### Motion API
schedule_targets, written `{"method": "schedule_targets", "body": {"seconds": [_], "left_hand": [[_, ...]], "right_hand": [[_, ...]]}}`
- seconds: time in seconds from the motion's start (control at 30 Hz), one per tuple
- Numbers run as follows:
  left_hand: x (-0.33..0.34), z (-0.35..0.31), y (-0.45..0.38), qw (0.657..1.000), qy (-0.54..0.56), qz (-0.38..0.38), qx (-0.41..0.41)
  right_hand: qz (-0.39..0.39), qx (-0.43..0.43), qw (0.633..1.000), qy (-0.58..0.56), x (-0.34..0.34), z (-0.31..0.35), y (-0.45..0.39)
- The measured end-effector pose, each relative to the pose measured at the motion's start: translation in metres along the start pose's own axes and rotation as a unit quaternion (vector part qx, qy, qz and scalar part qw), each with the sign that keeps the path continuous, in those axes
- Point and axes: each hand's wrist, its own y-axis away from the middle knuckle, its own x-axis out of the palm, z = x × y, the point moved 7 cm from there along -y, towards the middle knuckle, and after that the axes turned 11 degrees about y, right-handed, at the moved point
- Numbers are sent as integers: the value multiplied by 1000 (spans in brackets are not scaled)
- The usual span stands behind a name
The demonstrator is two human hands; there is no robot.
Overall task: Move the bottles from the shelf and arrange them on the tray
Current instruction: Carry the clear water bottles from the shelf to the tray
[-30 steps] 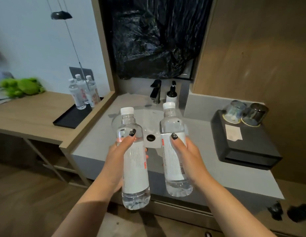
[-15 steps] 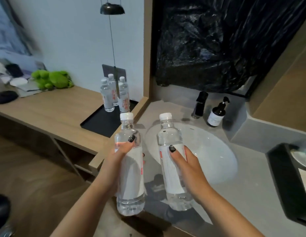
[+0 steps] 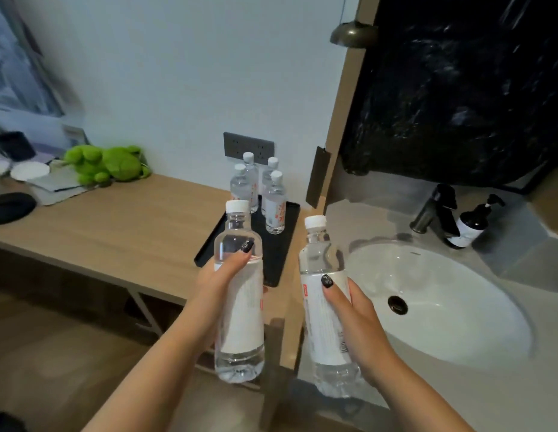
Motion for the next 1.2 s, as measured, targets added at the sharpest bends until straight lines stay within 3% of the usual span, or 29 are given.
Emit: {"method": "schedule_targets", "body": {"seconds": [0.27,0.6,0.97,1.2], "left_hand": [[-65,-28,-60,999,-33,-10,-10],[-111,-39,-178,988,-114,-100,17],[-140,-52,-280,979,-188,-78,31],[-138,-39,-321,979,-203,-19,12]], "right_hand": [[-8,33,999,-4,69,9,-46],[-92,68,993,20,91,12,-165],[-116,92,988,41,109,8,-249],[-236,109,961,95,109,-3,-275]]}}
